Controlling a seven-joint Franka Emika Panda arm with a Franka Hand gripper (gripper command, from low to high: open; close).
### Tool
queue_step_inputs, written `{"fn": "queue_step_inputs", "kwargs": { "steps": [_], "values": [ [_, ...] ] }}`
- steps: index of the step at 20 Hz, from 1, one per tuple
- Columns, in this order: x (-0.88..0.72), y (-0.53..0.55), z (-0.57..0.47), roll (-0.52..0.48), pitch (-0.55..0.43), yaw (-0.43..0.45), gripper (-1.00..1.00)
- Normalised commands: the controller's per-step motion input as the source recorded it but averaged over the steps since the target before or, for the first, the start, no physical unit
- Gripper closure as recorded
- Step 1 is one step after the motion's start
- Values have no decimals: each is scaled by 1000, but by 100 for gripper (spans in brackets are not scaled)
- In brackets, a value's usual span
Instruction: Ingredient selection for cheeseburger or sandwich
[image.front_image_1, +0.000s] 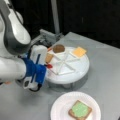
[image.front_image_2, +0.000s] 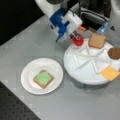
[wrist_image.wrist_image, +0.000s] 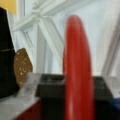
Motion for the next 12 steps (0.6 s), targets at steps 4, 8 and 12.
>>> {"fn": "queue_step_inputs", "kwargs": {
  "steps": [4,8,12],
  "values": [
    [-221,208,196,-210,54,-56,100],
    [-178,155,41,-179,33,-31,100],
    [-61,119,18,-395,67,65,100]
  ]
}}
